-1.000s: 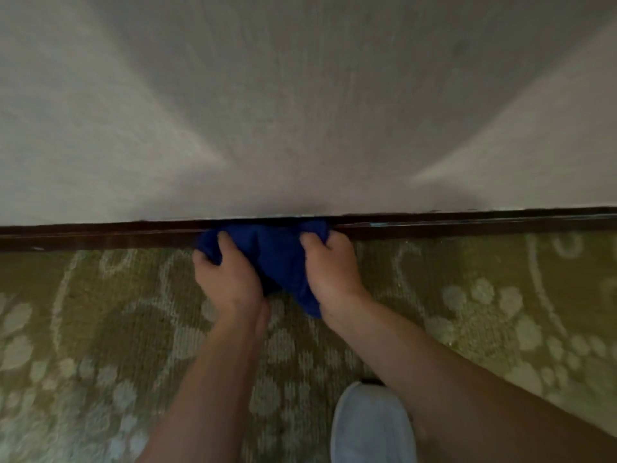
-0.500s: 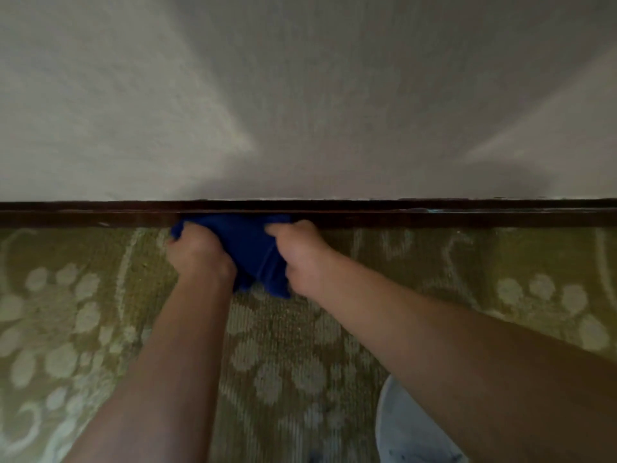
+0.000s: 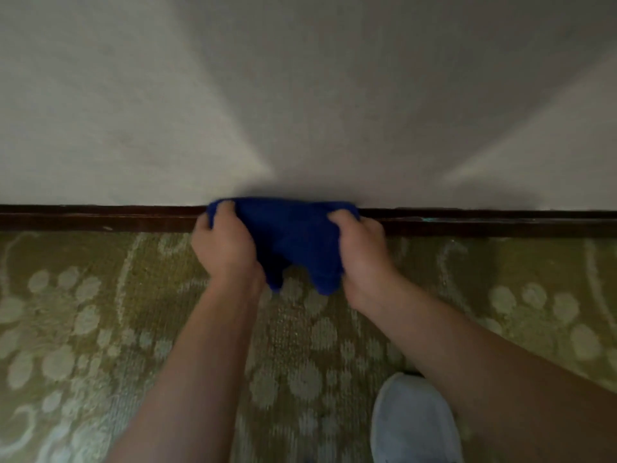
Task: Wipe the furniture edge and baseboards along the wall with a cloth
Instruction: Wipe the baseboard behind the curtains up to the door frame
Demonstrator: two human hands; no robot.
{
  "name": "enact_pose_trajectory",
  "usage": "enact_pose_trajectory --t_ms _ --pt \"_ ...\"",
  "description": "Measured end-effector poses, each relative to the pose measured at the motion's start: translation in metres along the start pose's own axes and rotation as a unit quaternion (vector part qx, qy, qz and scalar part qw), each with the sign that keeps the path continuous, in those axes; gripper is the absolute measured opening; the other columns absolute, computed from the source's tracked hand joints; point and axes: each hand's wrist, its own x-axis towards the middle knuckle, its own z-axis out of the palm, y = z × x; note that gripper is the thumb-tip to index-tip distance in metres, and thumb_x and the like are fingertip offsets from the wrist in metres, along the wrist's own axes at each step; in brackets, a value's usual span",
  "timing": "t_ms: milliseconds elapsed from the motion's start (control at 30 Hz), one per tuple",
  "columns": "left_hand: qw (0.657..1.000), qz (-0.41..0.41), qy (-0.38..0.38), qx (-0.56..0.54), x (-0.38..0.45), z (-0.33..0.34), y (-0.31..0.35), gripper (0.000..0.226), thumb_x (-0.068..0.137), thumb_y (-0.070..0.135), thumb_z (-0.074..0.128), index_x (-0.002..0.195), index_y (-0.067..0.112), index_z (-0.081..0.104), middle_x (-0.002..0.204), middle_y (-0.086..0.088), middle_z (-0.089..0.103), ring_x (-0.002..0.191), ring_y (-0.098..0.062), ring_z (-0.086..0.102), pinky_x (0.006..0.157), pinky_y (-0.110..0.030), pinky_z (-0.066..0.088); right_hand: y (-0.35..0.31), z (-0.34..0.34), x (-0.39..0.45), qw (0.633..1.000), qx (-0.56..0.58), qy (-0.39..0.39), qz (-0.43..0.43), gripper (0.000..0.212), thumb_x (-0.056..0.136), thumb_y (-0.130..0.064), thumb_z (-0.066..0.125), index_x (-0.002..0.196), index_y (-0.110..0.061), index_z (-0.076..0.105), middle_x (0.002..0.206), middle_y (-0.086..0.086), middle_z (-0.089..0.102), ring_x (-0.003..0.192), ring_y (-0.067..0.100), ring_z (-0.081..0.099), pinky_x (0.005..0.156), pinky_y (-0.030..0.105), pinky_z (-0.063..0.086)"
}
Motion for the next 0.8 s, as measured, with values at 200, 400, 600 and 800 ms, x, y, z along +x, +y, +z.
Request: enact_pose_trajectory --t_ms 200,400,600,800 --pt "0.994 0.068 0.034 0.079 -0.046 0.024 -0.021 0.02 0.096 0.024 0.048 0.107 0.014 0.062 0.106 -0.006 0.066 0.096 -0.022 0.062 0.088 -0.033 0.05 -0.013 -0.026 -0.006 0.999 -0.046 0.006 0.002 0.014 0.093 -0.013 0.055 0.083 -0.017 0.064 0.099 0.013 0.071 0.091 0.028 0.069 0.079 0.041 0.057" --pt "0.965 0.013 -0.245 0.094 -0.101 0.052 -0.047 0.011 0.097 0.02 0.057 0.091 0.022 0.066 0.094 0.0 0.071 0.09 -0.017 0.069 0.084 -0.039 0.056 -0.038 -0.096 0.018 0.963 -0.006 0.255 -0.085 0.017 0.091 -0.016 0.049 0.092 -0.007 0.063 0.088 0.009 0.065 0.086 0.027 0.063 0.072 0.032 0.051" --pt "0.999 0.019 0.004 0.032 -0.057 0.044 -0.04 0.019 0.092 0.023 0.057 0.106 0.013 0.066 0.101 -0.006 0.069 0.094 -0.02 0.064 0.092 -0.049 0.053 -0.01 -0.04 0.018 0.978 -0.17 0.115 -0.038 0.04 0.09 -0.029 0.047 0.115 0.0 0.058 0.117 0.023 0.063 0.11 0.04 0.059 0.098 0.05 0.047" --pt "0.993 0.02 -0.109 0.046 -0.1 0.061 -0.052 0.036 0.085 0.04 0.061 0.108 0.013 0.068 0.103 -0.005 0.072 0.097 -0.025 0.069 0.09 -0.051 0.055 -0.03 -0.095 0.027 0.978 -0.096 0.177 -0.051 0.026 0.09 -0.015 0.049 0.104 0.003 0.062 0.098 0.018 0.065 0.094 0.032 0.063 0.085 0.046 0.051"
